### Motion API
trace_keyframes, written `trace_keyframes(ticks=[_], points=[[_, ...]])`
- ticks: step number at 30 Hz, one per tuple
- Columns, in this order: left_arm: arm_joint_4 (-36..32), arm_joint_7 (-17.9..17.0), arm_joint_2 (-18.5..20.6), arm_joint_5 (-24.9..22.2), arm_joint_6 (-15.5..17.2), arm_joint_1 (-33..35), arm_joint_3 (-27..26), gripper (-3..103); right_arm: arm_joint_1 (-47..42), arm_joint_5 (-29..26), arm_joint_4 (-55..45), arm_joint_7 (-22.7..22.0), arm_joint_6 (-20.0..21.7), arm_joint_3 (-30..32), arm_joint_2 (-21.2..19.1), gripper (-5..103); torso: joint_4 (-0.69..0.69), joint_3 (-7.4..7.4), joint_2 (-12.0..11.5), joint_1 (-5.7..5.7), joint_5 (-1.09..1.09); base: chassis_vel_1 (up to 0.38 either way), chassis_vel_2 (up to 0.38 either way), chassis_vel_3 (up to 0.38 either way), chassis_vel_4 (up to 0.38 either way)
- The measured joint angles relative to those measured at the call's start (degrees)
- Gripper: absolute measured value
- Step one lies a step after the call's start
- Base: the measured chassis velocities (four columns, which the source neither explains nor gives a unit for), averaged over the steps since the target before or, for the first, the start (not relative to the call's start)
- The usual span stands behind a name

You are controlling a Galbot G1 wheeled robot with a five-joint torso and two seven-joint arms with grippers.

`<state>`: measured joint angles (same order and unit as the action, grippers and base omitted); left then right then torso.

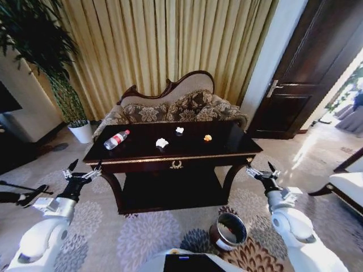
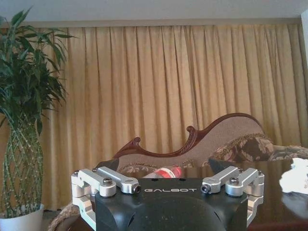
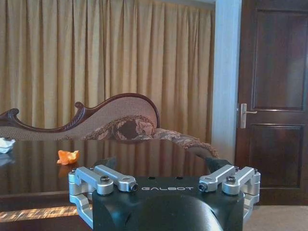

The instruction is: Move to the front of the table and place the trash on the table into the trash bin.

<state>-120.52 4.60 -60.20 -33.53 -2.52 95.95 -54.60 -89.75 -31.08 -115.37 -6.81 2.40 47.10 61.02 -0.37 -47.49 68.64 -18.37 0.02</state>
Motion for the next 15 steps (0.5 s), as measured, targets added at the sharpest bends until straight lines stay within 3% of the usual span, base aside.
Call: trace_keyframes(ticks=[8,15], points=[[0.4,0.2,-0.1,0.0,0.1,-0.3,0.3,100,1.2,0.6,1.1,0.0,-1.6,-0.7,0.2,100,0.0,-0.01,0.0,-0.02,-0.01,-0.213,0.217,0.226,-0.225],[-0.2,0.3,-0.2,-0.1,0.2,-0.1,-0.4,100,3.7,-1.8,0.6,0.0,-0.4,-0.1,-0.1,100,-0.01,-0.01,0.0,-0.03,-0.03,-0.073,0.082,0.057,-0.066]])
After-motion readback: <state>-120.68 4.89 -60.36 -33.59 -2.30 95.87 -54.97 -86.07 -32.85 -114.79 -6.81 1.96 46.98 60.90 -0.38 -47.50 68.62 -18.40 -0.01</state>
